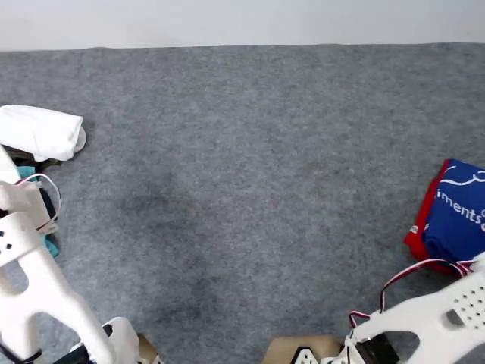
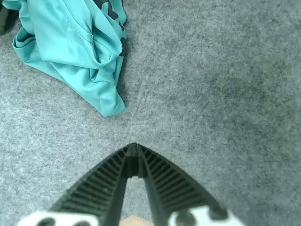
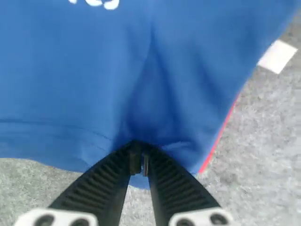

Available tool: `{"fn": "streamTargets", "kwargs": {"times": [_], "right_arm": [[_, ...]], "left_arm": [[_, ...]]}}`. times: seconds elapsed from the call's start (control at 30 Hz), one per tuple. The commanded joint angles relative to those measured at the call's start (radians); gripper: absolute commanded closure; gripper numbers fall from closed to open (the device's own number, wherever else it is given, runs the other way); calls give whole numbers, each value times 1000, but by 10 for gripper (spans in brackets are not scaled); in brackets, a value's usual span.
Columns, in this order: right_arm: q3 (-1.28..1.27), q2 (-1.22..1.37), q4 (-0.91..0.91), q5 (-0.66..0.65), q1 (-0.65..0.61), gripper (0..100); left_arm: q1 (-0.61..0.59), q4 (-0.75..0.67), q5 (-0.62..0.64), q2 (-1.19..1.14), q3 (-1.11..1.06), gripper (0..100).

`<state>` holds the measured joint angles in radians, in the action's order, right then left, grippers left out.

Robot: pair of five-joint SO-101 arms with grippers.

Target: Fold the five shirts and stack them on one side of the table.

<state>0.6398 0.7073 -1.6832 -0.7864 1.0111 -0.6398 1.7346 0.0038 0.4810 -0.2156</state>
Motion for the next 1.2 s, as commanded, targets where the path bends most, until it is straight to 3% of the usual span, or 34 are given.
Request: {"fn": "streamTargets", "kwargs": {"times": [0.0, 0.23, 0.67, 1.07, 1.17], "right_arm": [[106, -58, -67, -8, 1, 987], [178, -193, -90, -8, -28, 984], [233, 58, -108, -3, -47, 987], [275, -252, -111, 2, -79, 988], [253, -309, -113, 57, -88, 988]], "left_arm": [[5, 5, -6, 25, 5, 997], [5, 6, -6, 26, 5, 997], [5, 9, -5, 26, 8, 997], [5, 20, -6, 26, 162, 997], [2, 20, -91, 26, 211, 997]]}}
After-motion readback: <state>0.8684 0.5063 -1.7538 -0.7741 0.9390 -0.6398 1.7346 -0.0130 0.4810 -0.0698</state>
